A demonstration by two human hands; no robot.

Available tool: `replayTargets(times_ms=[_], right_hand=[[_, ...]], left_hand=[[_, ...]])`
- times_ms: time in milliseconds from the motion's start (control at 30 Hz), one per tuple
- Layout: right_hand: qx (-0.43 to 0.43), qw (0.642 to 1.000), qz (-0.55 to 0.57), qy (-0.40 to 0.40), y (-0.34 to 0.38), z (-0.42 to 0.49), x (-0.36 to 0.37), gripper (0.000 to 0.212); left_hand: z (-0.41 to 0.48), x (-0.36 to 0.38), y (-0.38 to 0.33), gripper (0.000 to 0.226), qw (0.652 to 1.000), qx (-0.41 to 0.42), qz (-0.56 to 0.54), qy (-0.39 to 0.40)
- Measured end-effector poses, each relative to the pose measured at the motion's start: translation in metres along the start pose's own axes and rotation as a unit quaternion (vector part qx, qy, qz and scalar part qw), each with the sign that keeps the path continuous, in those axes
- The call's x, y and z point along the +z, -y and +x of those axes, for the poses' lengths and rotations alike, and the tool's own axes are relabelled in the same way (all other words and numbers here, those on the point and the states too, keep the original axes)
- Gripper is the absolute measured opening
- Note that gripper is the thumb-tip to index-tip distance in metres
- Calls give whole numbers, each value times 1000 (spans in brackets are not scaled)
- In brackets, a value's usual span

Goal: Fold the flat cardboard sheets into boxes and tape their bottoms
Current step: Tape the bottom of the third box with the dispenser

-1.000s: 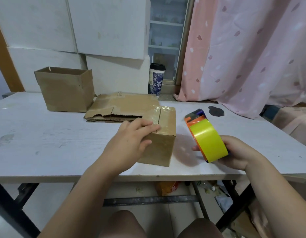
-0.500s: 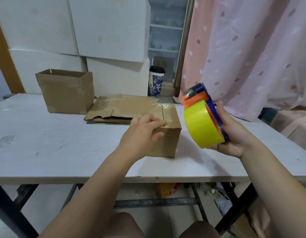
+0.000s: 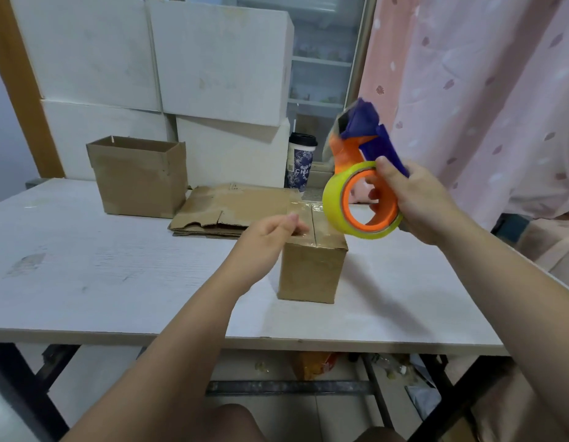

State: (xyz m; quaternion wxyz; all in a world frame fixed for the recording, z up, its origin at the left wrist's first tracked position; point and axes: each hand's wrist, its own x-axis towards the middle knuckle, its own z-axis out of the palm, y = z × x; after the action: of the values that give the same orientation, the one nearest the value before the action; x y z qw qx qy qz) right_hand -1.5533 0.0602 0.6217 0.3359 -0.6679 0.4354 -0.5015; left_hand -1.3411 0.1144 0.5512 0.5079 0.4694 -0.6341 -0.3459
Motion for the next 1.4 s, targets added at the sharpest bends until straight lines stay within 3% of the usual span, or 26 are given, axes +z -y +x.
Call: replayTargets(times_ms=[133,267,400,567,667,1000,1133,1267,1400], right_hand=[[-76,991,-109,30,-9,-2,14,6],[-140,973,-180,30,-8,-10,23,46],[-202,949,-241,28,-6,-15,28,58],[-207,948,-241,24,-6,-16,29,50],[-190,959,-208,22,-7,-17,27,44],[-136,989,-53,25,-10,-26,27,43],[-142,987,-60,47,-10,-32,27,42],[-132,988,-47,67,-10,-35,23,42],[-132,984,-60,106,-6,-38,20,42]], left_hand=[[4,12,-15,11,992,23,-81,-97],[9,22,-31,26,981,-19,-160,-109],[12,27,-35,28,957,-84,-224,-162],[11,29,-33,9,915,-139,-302,-228],[7,19,-29,10,895,-139,-361,-224],[-15,17,-9,11,953,-97,-191,-215],[-15,24,-9,13,952,-117,-177,-222],[-13,25,-8,17,922,-164,-258,-240],[-13,25,-9,21,935,-99,-214,-265]])
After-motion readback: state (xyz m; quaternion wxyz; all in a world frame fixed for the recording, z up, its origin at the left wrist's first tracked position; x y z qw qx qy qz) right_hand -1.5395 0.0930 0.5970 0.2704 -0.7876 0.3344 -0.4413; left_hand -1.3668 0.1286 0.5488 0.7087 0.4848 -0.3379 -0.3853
